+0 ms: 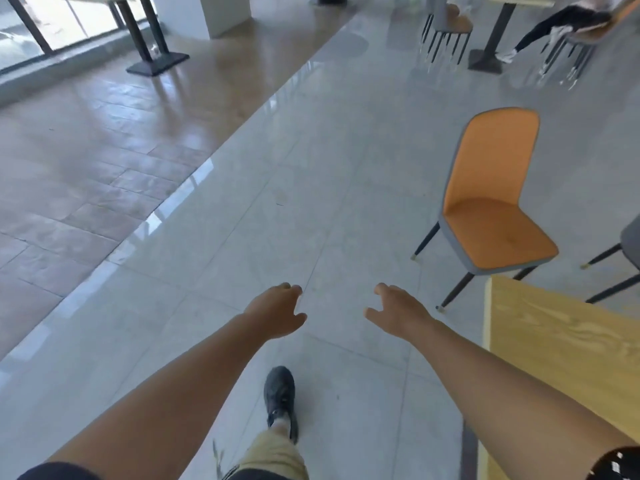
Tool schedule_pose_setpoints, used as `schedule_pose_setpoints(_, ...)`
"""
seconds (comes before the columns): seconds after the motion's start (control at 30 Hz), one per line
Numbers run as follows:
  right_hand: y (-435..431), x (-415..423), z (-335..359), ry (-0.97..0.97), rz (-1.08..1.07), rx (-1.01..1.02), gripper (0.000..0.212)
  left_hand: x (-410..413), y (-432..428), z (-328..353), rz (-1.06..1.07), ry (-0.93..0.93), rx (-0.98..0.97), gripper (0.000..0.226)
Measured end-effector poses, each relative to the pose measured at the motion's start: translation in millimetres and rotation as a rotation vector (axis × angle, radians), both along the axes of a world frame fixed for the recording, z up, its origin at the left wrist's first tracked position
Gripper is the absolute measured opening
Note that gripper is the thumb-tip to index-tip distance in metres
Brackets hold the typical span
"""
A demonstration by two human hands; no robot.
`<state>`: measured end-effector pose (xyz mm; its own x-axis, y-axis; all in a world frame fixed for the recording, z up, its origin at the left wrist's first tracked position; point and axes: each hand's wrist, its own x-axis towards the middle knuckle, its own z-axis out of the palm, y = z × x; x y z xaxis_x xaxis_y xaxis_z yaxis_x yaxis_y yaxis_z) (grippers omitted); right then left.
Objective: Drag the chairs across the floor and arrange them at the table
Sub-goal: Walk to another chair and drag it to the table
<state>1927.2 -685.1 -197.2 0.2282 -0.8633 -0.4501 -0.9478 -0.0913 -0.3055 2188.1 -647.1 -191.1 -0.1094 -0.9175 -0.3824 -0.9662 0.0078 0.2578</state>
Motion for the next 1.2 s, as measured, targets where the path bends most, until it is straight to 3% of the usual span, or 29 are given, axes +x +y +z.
schedule_pose_setpoints(0.4, -279, 25, 22, 0.082, -0.298, 0.006, 0.066, 13, -369, 12, -0.369, 0.008, -0.004, 0.051)
schedule_pose_setpoints(0.6, -408, -5, 19, 0.032, -0.469, -0.022, 0.052, -32, -530, 15, -0.537, 0.001, -0.008, 0.055)
schedule_pose_setpoints(0.97, -671, -84, -11, -0.115, -0.704, 0.029, 0.065, -134, -821, -1, -0.698, -0.046, 0.045, 0.054)
schedule_pose_setpoints(1.2, -787, -161, -3, -0.054, -0.865, -0.036, 0.065, -229, -977, 11, -0.923, -0.049, 0.032, 0.054)
